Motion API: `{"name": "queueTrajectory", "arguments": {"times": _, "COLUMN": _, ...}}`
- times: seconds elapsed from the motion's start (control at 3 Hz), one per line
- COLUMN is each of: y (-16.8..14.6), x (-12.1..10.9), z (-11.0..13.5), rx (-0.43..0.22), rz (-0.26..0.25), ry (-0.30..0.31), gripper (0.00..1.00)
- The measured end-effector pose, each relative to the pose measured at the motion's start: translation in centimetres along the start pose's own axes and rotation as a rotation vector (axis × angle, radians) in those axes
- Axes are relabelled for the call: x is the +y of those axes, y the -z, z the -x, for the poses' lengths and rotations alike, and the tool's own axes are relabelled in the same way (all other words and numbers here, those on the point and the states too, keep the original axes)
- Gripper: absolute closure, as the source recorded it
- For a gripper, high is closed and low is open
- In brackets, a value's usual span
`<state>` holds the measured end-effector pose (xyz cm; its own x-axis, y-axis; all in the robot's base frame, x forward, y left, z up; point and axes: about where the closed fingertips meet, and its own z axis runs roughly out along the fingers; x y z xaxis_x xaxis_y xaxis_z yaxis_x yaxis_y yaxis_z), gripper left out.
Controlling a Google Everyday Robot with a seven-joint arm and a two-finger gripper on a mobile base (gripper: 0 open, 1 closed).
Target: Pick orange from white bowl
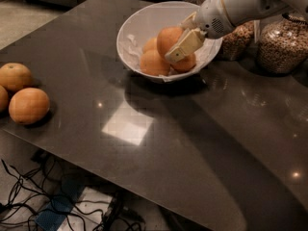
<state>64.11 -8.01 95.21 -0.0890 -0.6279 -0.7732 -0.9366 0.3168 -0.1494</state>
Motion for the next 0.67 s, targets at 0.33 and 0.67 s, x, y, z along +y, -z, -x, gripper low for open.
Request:
{"name": "queueTrajectory", "arguments": {"times": 0.33, "y": 0.92, "x": 0.96, "z": 0.35, "rx": 0.039, "rz": -0.002, "ry": 0.116, "gripper": 1.0}}
{"name": "queueTrajectory", "arguments": {"times": 0.67, "y": 0.87, "x": 0.98, "z": 0.38, "rx": 0.04, "rz": -0.001, "ry": 0.127, "gripper": 1.0}}
